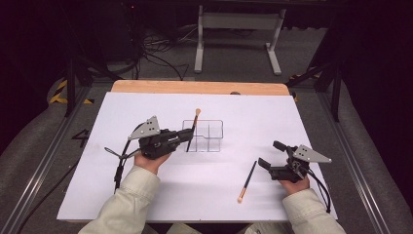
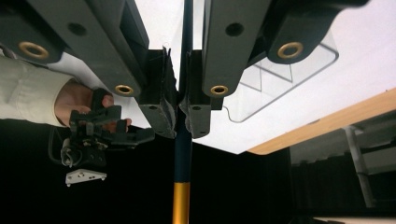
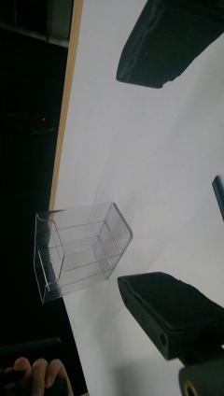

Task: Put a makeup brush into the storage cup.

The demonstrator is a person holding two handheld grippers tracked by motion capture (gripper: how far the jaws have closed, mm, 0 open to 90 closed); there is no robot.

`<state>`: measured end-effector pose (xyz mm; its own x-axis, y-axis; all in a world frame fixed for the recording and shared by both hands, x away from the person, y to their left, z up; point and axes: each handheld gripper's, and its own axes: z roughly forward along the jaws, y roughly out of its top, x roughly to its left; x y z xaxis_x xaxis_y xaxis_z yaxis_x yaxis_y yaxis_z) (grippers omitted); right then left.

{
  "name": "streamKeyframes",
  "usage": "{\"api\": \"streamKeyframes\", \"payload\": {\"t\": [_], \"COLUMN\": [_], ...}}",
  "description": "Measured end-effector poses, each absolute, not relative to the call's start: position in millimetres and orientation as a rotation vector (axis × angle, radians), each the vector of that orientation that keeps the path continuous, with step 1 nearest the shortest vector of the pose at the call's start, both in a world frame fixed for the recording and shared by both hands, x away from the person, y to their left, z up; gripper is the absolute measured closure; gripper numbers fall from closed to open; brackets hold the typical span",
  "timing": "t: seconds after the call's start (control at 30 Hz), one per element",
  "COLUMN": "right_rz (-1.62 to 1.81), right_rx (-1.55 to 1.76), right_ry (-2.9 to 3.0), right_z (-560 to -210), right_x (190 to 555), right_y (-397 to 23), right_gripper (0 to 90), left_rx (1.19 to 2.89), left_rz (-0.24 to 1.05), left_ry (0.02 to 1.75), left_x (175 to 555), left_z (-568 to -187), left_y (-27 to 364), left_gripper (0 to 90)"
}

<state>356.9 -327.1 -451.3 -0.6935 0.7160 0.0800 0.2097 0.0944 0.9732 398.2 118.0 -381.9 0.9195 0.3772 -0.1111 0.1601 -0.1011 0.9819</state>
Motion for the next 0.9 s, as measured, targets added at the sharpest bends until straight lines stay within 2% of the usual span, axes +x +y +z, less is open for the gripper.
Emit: {"api": "streamKeyframes", "payload": {"t": [0.9], "right_rz": [1.634], "right_rx": [0.921], "right_ry": [1.96], "right_z": [-451.7], "right_x": [357.6], "right_y": [-327.7], "right_gripper": [3.8], "left_rx": [1.637], "left_rz": [0.202], "left_ry": [0.418], "left_x": [428.0], "left_z": [-365.7], "left_y": [86.5], "left_gripper": [82.3]}}
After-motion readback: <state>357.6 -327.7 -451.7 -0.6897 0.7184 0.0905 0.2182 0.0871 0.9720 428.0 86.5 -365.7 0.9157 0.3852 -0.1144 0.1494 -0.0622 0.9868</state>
